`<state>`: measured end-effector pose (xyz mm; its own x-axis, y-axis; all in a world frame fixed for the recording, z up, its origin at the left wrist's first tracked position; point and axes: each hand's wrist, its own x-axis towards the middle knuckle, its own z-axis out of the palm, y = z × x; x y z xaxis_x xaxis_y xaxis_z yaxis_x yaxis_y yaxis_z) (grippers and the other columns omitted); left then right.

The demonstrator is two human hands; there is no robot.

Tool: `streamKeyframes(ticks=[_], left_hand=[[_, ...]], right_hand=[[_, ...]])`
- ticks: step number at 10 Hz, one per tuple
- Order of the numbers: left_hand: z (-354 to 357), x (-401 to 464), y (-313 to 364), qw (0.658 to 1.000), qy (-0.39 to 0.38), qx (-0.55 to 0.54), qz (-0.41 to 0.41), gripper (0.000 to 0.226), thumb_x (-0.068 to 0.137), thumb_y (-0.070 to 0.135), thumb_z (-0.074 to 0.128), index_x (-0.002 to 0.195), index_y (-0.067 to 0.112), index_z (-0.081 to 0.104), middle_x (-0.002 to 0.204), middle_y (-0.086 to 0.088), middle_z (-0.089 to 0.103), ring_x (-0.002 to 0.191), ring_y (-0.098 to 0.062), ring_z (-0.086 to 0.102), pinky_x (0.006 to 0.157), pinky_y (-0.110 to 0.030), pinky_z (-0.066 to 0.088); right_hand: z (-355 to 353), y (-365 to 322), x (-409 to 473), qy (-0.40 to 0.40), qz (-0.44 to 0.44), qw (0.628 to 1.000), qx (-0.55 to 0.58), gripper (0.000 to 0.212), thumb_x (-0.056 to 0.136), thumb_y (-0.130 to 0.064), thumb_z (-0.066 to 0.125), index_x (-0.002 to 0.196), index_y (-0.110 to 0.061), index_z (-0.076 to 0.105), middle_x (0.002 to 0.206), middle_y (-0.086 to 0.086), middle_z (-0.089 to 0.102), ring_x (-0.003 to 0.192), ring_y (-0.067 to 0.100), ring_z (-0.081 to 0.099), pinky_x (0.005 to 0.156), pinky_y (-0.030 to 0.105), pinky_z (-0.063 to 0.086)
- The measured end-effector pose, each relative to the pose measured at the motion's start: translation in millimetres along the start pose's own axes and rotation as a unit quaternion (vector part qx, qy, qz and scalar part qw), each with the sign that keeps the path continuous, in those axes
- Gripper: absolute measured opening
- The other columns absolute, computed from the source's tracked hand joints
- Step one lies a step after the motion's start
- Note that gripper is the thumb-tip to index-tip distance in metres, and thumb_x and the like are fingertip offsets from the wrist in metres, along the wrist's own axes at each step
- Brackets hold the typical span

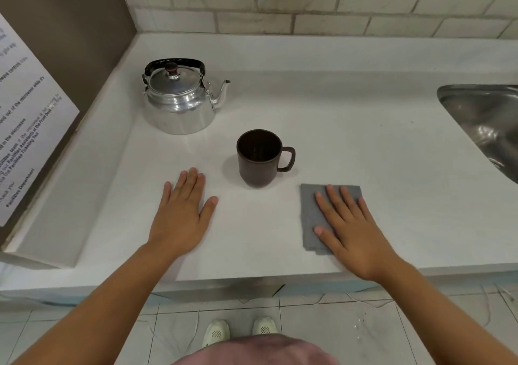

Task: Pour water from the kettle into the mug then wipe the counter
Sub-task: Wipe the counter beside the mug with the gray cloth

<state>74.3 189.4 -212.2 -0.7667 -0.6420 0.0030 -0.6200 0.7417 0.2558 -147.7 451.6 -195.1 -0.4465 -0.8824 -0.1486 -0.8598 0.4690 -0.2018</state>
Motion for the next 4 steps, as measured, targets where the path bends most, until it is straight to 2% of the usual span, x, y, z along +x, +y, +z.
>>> streamKeyframes(ticks=[3, 4], left_hand=[[0.0, 0.1, 0.7, 1.000, -0.007, -0.004, 0.000, 0.068, 0.098, 0.053, 0.012, 0.153, 0.014, 0.003, 0.162, -0.003, -0.001, 0.147, -0.015, -0.008, 0.118, -0.036, -0.009], [-9.3, 3.3, 0.6, 1.000, -0.020, -0.009, -0.006, 0.067, 0.099, 0.053, 0.018, 0.153, 0.015, 0.006, 0.163, -0.003, 0.002, 0.148, -0.017, -0.003, 0.119, -0.036, -0.005]], right_hand=[[1.5, -10.2, -25.3, -0.010, 0.009, 1.000, 0.020, 0.068, 0.087, -0.068, 0.004, 0.146, -0.041, -0.016, 0.159, -0.011, -0.019, 0.143, 0.010, -0.027, 0.117, 0.033, -0.016], [-15.2, -9.1, -19.0, -0.025, 0.009, 0.999, 0.026, 0.070, 0.086, -0.070, 0.017, 0.148, -0.044, -0.001, 0.161, -0.012, -0.004, 0.149, 0.014, -0.007, 0.121, 0.035, 0.001]])
